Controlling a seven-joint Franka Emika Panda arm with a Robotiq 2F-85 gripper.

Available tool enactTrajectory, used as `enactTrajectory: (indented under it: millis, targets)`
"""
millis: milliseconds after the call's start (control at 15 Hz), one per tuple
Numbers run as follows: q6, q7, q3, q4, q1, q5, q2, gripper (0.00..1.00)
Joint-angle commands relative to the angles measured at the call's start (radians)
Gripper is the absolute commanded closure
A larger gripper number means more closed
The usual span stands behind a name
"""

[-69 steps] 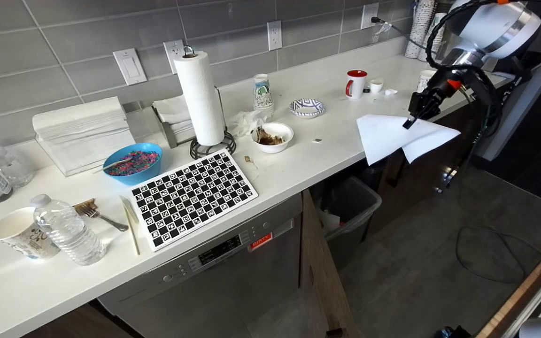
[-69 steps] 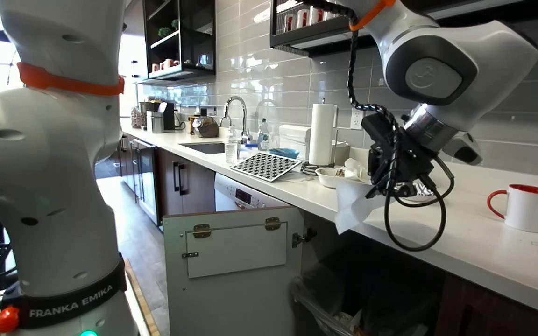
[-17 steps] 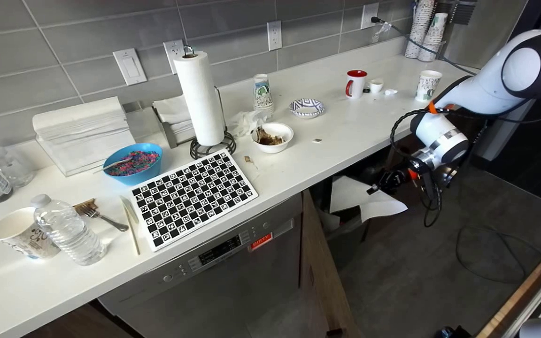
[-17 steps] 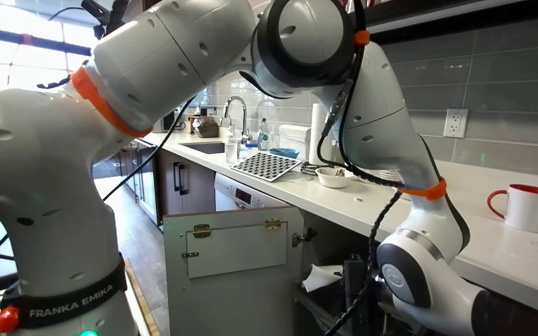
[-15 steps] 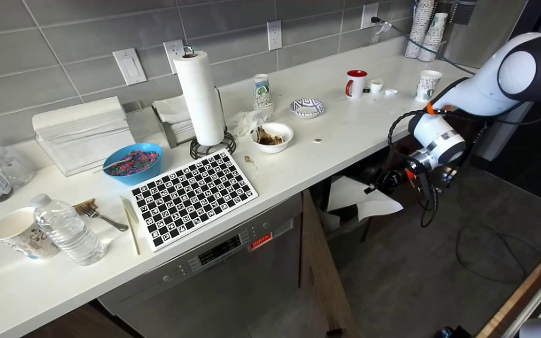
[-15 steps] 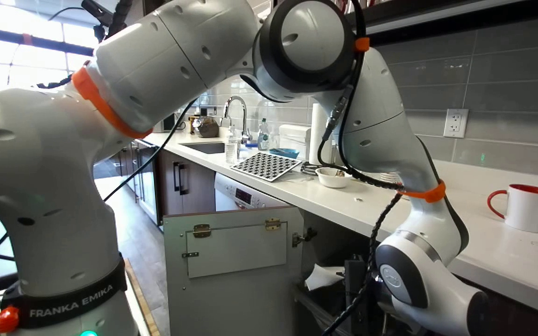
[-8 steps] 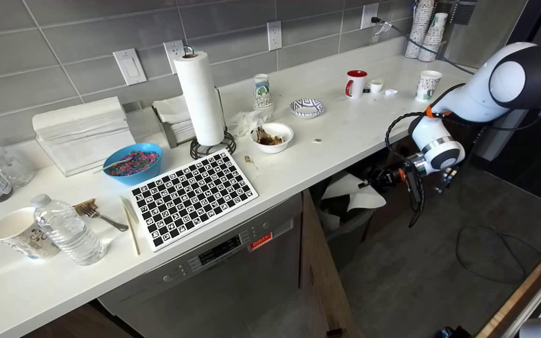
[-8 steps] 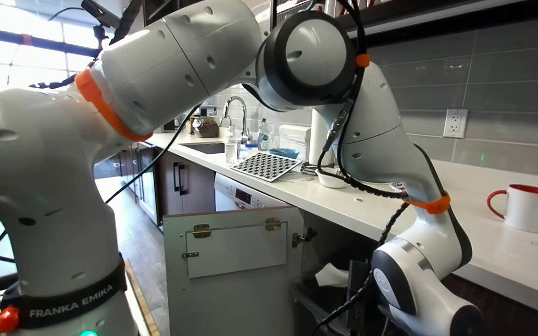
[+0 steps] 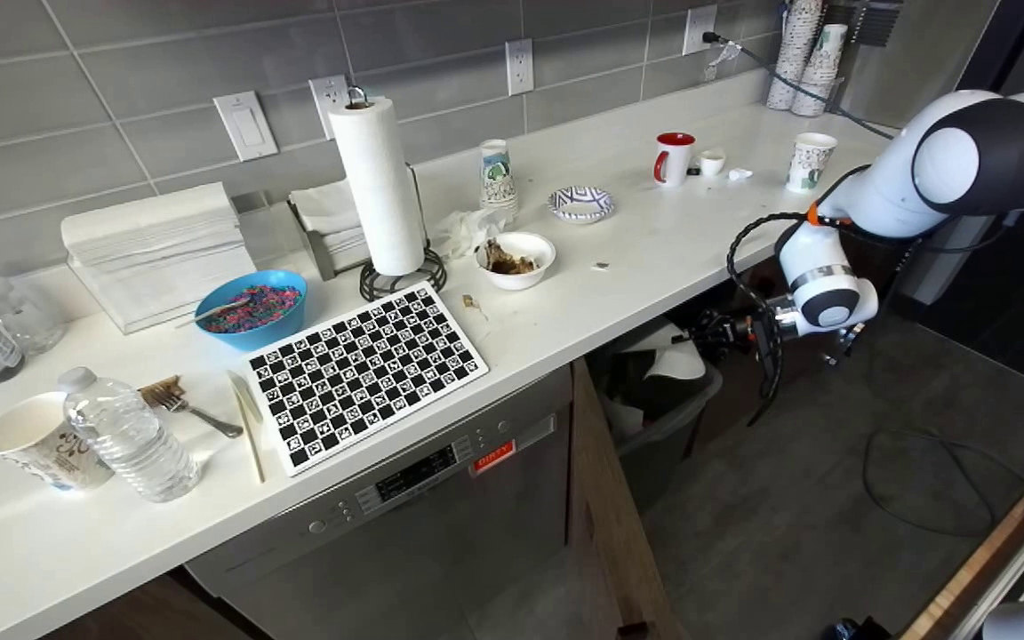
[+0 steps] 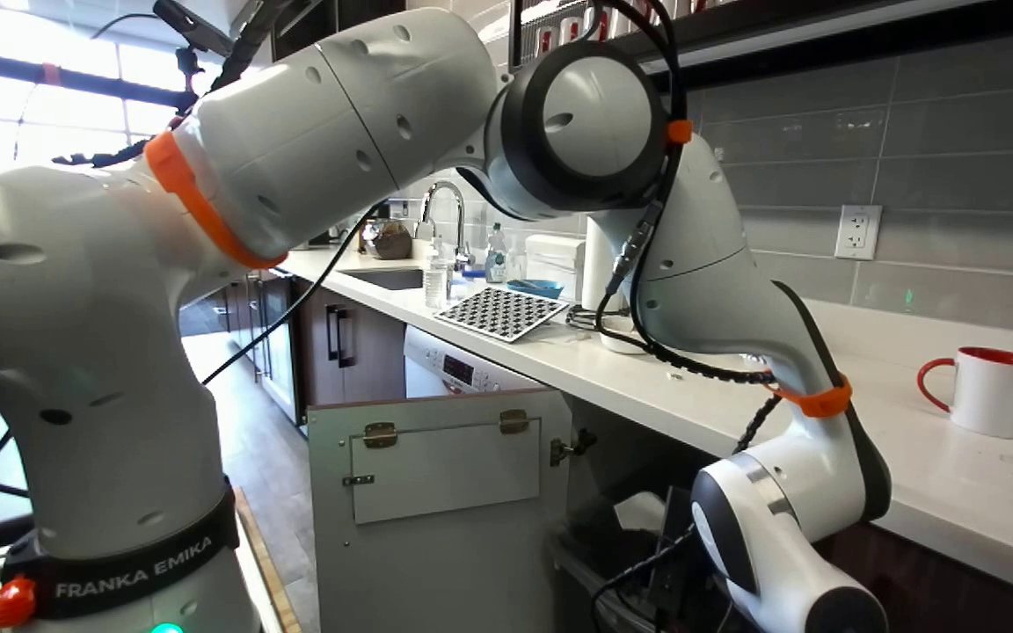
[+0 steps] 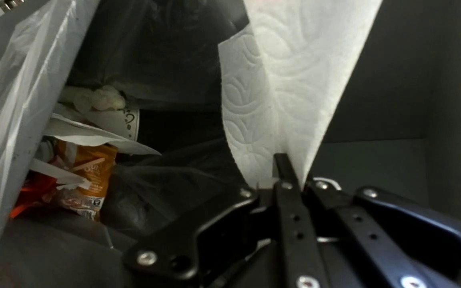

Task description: Put the paper inside the rubbish bin

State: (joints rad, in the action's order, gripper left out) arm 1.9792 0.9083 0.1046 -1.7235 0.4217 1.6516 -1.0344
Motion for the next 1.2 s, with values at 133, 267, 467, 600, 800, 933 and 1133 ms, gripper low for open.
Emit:
enactTrajectory:
  millis: [133,267,467,600,800,933,1133]
  targets:
    - [0.015,-0.040,0.040,0.031,-0.051,0.106,-0.033,0.52]
    - [0.011,-0.052,0.048,0.034,-0.058,0.121,-0.036,0.37]
    - [-0.015,-0.077,0.062,0.040,-0.066,0.101,-0.040,0.14]
    - [-0.074,-0.123,0.077,0.046,-0.070,0.012,-0.040,0.01]
    - [-0.098,-0.227,0.118,0.048,-0.103,-0.156,-0.023,0.00]
    - [-0.102,-0.279,0.137,0.039,-0.117,-0.270,0.000,0.00]
    - [-0.116,-0.357,0.157,0.013,-0.130,-0.456,0.050,0.00]
